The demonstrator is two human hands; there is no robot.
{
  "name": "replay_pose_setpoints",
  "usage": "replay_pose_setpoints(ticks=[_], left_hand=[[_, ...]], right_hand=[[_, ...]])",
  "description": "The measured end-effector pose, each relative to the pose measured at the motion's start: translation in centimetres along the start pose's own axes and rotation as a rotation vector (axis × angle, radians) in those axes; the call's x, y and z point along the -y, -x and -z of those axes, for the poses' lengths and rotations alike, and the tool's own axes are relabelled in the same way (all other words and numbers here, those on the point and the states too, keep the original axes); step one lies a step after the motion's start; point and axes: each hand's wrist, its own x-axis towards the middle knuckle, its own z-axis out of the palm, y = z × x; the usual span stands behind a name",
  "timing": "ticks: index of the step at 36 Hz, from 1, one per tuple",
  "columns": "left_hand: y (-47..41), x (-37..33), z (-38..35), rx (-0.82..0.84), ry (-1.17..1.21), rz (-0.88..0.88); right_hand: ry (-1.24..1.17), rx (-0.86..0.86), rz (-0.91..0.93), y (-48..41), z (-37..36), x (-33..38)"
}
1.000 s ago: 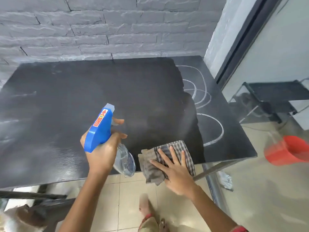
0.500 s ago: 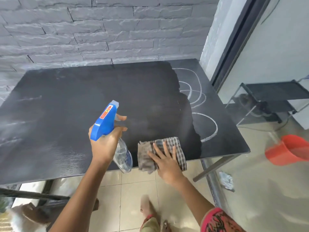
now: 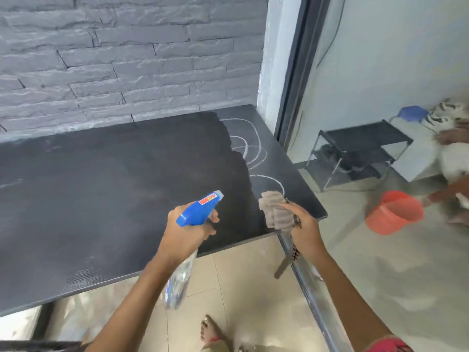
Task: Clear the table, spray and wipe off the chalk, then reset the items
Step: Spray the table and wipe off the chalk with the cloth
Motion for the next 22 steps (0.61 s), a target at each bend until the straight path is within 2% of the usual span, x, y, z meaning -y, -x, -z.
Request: replay_pose_setpoints(ticks=[4, 9, 14, 18, 22], left_hand=[[0.1, 0.7, -3.6, 0.109, -0.051, 0.079], [-0.5, 2.1, -6.5, 0.111, -0.070, 0.162], [-0.9, 2.1, -7.8, 0.079, -0.113, 0.222], [-1.4, 1.5, -8.0, 0.048, -0.189, 0.212], [-2.4, 0.2, -7.7, 0.005, -0.158, 0.182]], right_hand=[[-0.076, -0.193, 0.033, -0.2, 3.9, 2.1], [-0.092, -0.322, 0.008, 0.2, 7.4, 2.9], [-0.124, -0.350, 0.005, 1.1, 9.7, 3.2], [-0.117, -0.378, 0.006, 1.6, 10.3, 3.5], [-0.148, -0.384, 0.016, 1.2, 10.2, 4.1]])
